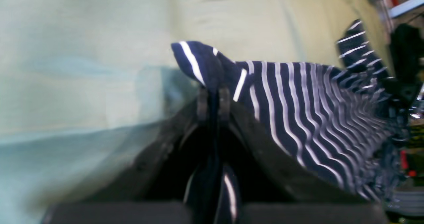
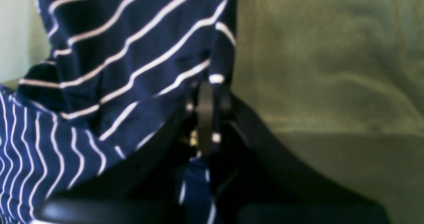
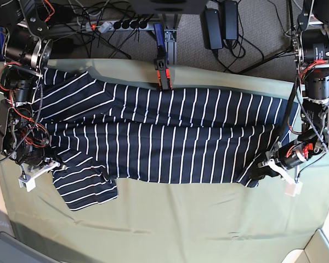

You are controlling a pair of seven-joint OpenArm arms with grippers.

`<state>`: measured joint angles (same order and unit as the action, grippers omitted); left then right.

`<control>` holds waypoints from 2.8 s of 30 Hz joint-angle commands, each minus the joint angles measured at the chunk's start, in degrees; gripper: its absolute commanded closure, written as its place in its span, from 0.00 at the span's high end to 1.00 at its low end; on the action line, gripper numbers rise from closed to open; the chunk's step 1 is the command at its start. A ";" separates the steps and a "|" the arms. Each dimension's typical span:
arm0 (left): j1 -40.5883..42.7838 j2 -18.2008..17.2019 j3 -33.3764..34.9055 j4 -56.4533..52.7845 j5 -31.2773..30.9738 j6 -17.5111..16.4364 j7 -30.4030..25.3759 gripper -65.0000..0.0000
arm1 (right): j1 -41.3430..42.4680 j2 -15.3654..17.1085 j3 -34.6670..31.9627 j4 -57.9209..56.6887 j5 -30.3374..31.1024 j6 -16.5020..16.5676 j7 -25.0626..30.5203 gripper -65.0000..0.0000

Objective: Fold the T-shirt properly
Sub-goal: 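Hold the shirt edge with both grippers and lift it slightly, then fold the gripped edge over the shirt with both grippers, forming a narrow strip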

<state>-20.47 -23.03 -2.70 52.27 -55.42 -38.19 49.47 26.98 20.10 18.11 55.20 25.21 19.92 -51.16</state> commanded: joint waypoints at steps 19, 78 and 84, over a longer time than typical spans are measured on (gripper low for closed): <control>-1.29 -9.11 -0.22 1.03 -14.62 -1.81 9.11 0.00 | -5.14 2.27 0.15 15.19 1.70 2.45 -6.34 0.00; 16.22 -14.75 -0.20 22.88 -18.99 -1.81 16.61 0.00 | -9.64 11.10 2.54 14.73 6.29 1.27 -0.35 0.62; 16.20 -14.69 -0.20 22.88 -19.47 -1.81 16.55 0.00 | -7.13 9.92 2.54 6.82 6.21 1.29 3.30 0.62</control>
<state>-3.33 -36.67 -2.52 74.30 -73.60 -38.85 66.65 18.26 28.84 20.23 61.12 30.63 19.77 -49.10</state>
